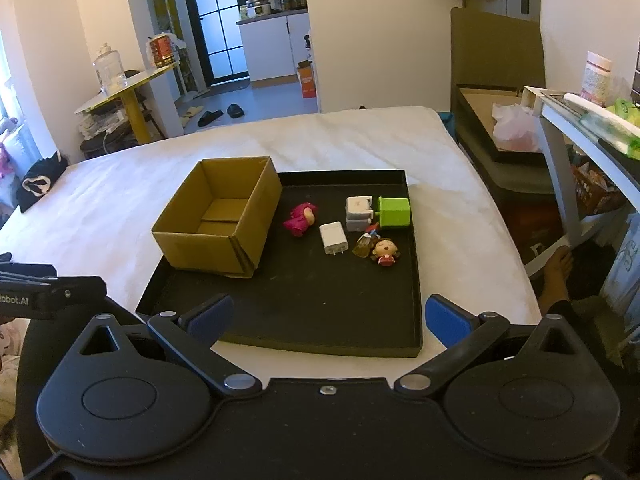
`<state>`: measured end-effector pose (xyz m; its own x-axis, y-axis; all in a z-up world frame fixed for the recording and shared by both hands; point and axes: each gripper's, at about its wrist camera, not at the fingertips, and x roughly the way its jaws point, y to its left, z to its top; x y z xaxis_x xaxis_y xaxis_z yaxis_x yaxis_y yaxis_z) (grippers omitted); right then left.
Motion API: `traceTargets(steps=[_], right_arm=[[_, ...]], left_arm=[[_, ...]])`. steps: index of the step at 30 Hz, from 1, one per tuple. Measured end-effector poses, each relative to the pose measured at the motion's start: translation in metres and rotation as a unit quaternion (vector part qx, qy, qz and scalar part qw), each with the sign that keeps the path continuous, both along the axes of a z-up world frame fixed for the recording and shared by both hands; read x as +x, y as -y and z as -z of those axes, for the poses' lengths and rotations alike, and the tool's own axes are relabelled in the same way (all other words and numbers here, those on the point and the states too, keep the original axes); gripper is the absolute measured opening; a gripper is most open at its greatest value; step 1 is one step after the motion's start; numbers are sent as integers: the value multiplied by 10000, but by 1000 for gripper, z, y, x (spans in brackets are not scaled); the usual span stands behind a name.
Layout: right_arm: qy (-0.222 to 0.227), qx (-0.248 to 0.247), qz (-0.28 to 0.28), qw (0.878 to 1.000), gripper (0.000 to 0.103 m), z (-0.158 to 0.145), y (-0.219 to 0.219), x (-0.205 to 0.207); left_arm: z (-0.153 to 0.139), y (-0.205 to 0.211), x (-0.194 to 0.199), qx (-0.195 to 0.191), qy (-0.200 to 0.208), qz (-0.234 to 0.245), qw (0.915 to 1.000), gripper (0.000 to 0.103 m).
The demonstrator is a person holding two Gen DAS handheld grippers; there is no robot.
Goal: Organize rigid objects
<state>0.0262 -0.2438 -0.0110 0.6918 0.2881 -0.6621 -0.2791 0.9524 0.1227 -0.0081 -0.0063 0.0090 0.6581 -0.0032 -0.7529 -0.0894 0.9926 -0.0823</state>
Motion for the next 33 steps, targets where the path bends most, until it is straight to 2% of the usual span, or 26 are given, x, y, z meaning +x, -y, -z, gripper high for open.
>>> traceTargets(steps=[24, 28, 33], right_arm=[[-119, 88, 48, 9999, 103, 7, 1, 1], [-103, 57, 52, 9999, 103, 6, 0, 1], [-96, 31, 73, 9999, 103, 5, -1, 1]], left_arm=[[6, 1, 1, 70, -18, -22, 10000, 103], [5, 5, -1, 254, 59, 60, 9996, 103], [5, 2, -1, 149, 35, 42, 9999, 103]])
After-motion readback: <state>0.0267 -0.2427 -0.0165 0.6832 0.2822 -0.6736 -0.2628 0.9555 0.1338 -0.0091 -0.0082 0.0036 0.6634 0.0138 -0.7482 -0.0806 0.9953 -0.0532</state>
